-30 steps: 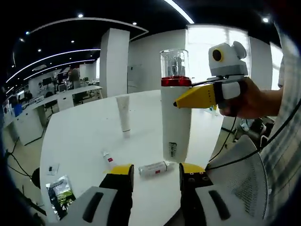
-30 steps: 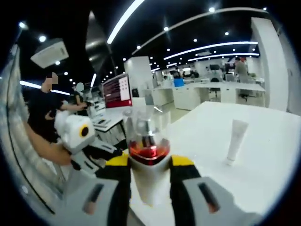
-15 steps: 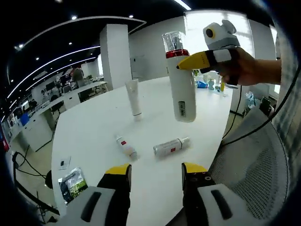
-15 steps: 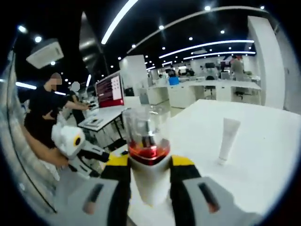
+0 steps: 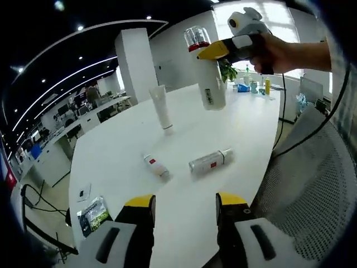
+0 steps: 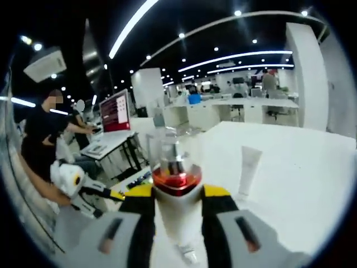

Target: Arrange the skincare products in the storage area until every visible bottle or jar stands upright without overlapping.

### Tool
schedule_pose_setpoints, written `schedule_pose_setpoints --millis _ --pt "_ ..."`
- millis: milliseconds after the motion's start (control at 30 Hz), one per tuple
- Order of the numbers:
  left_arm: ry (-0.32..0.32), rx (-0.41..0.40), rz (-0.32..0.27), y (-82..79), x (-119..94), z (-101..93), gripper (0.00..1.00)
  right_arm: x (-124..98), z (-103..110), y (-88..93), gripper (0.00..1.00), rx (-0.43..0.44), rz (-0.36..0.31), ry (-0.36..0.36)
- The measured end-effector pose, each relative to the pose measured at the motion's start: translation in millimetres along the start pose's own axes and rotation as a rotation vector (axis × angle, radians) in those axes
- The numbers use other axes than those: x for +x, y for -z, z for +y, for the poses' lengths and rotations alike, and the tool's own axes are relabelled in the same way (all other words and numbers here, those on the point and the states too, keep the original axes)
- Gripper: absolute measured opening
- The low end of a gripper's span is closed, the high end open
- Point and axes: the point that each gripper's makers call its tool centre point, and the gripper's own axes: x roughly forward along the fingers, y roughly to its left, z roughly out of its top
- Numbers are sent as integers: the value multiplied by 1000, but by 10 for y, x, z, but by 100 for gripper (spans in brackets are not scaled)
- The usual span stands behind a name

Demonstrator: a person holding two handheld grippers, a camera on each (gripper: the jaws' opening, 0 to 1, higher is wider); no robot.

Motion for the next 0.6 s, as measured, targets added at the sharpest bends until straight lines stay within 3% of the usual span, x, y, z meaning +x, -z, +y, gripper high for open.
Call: schedule_pose_setpoints --millis 600 --pt "-23 -27 14 40 0 55 43 -231 -566 27 28 80 -27 112"
